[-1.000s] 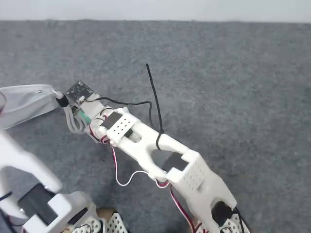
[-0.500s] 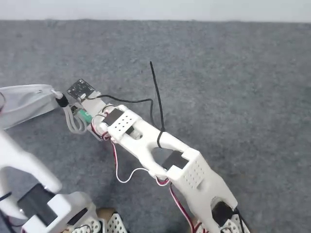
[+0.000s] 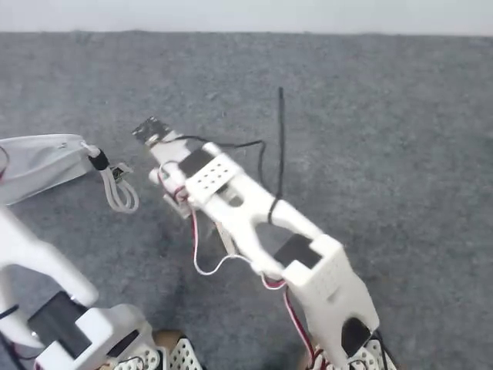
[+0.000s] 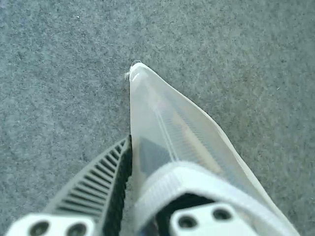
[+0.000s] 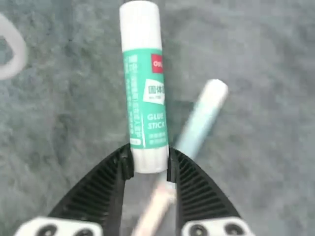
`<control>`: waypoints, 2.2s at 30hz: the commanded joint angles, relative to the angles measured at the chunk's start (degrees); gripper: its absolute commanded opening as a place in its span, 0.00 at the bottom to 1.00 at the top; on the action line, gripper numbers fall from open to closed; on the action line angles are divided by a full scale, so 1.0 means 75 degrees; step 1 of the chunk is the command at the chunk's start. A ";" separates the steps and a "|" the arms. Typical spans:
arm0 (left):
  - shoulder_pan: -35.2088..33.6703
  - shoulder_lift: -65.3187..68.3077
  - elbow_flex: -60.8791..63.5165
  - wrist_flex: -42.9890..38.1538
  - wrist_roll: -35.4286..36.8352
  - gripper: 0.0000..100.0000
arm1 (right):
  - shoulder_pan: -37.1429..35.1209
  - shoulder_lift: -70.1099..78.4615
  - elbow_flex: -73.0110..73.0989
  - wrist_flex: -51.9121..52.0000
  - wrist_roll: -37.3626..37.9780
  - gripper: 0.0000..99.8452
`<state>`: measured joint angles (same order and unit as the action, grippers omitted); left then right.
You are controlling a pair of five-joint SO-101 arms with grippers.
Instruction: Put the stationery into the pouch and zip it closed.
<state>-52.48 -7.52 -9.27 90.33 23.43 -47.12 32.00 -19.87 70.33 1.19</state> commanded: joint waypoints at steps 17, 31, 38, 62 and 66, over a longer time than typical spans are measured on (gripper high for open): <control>0.1512 -0.0105 -0.0404 0.0188 0.0094 0.01 | 0.1999 -0.2983 -0.0234 0.4097 0.0059 0.03; 0.3317 -0.0094 -0.1061 0.1360 -0.0246 0.01 | 0.2362 -0.3546 0.2555 0.2737 0.0012 0.09; 0.3294 -0.0094 -0.1026 0.1348 -0.0246 0.01 | 0.2350 -0.3768 0.2989 0.2303 0.0012 0.17; 0.2872 -0.0047 -0.0932 0.1219 -0.0258 0.01 | 0.1612 -0.1483 0.3305 -0.0240 0.0070 0.16; 0.2860 -0.0035 -0.0908 0.1184 -0.0328 0.01 | 0.1776 -0.1307 0.3305 -0.0369 0.0082 0.10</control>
<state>-30.95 -7.52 -14.55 98.77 21.93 -34.55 22.95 5.71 68.75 1.19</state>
